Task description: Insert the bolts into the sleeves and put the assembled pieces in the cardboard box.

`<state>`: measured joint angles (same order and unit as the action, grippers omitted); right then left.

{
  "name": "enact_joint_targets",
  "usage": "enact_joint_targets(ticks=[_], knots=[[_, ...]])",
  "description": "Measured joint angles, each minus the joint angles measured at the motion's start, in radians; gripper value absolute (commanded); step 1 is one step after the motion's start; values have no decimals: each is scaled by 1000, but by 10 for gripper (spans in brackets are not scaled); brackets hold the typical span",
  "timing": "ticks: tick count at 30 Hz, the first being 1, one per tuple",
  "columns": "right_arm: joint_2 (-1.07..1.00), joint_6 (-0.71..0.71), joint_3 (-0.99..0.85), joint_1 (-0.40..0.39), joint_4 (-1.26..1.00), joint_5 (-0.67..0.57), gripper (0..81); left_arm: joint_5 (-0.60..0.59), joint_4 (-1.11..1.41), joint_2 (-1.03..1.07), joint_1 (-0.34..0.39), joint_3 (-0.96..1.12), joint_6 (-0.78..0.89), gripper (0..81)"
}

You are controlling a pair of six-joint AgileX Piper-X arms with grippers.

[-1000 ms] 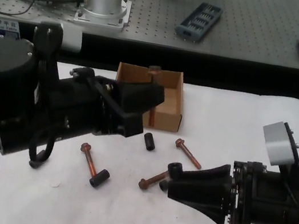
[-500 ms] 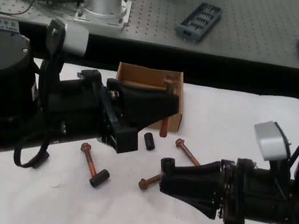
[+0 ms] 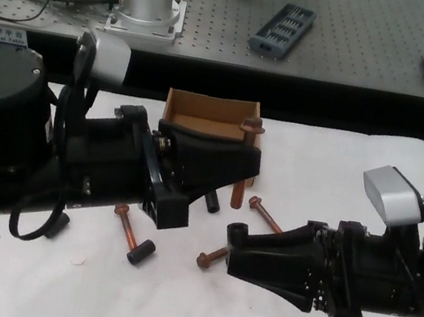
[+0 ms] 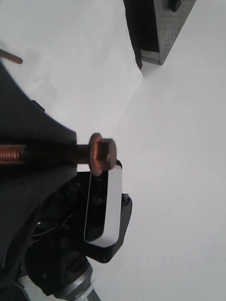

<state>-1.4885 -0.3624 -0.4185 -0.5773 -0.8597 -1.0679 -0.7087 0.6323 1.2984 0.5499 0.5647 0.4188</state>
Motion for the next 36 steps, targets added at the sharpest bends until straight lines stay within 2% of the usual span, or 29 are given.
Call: enact_joint_targets(ticks=[16, 23, 36], knots=[[0, -47, 0, 0, -58, -25, 13, -35, 0, 0, 0, 0, 0, 6], [0, -49, 0, -8, -58, -28, 13, -35, 78, 51, 37, 2, 35, 6], [0, -49, 0, -11, -65, -28, 13, 42, 232, 109, 50, 2, 76, 6]])
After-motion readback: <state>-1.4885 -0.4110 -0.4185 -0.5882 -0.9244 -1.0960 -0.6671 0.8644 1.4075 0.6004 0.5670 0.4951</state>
